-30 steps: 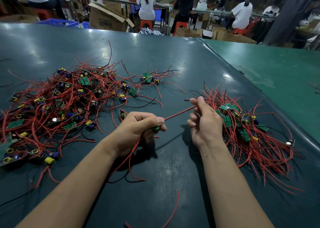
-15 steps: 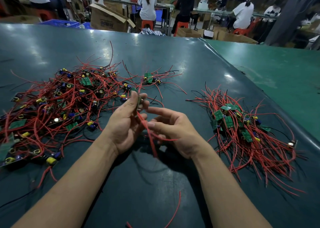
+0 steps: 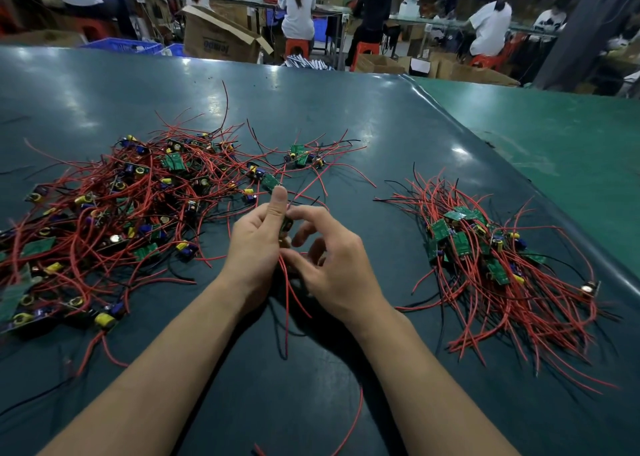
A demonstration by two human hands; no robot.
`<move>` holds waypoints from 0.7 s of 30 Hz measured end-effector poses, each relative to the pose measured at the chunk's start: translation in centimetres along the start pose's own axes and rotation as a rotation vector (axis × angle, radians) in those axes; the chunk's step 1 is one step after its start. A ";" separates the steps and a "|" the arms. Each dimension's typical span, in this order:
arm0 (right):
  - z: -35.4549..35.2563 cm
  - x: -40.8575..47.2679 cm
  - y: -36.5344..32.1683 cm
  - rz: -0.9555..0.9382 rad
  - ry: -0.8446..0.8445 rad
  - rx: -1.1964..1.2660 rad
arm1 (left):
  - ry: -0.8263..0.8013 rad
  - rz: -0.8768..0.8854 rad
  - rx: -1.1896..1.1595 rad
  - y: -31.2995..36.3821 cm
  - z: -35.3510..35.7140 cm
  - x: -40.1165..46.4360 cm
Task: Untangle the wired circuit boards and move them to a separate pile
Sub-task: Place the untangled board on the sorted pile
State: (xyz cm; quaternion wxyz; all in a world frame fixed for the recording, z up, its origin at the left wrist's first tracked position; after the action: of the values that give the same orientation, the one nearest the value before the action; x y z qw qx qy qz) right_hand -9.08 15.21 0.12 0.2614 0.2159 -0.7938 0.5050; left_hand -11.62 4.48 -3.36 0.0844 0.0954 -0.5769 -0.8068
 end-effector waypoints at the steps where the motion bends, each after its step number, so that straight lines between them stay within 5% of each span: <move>1: 0.0 0.0 -0.4 -0.034 0.004 -0.002 | 0.003 -0.005 0.013 0.0 -0.1 0.0; 7: -0.1 -0.6 -2.6 -0.219 0.072 -0.026 | -0.082 -0.181 -0.084 -0.9 0.8 -0.1; 16: 1.8 -1.1 -3.3 -0.243 -0.050 -0.035 | -0.194 -0.269 -0.262 -1.0 1.4 -0.3; 21: 0.6 -0.9 -3.4 -0.266 0.056 -0.025 | -0.242 -0.339 -0.287 -1.5 1.3 -0.2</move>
State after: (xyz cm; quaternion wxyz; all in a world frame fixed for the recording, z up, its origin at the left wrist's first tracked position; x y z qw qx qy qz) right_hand -6.44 13.33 1.71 0.3506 0.3017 -0.7569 0.4617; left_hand -11.75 6.19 -4.37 -0.1092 0.0807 -0.4383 -0.8885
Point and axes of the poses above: each hand's wrist, its own x-axis towards the middle knuckle, its own z-axis out of the palm, y = z × x, the point moved 9 cm from there along x, towards the middle knuckle, and after that the axes turned 7 degrees about y, right-handed, at the moved point
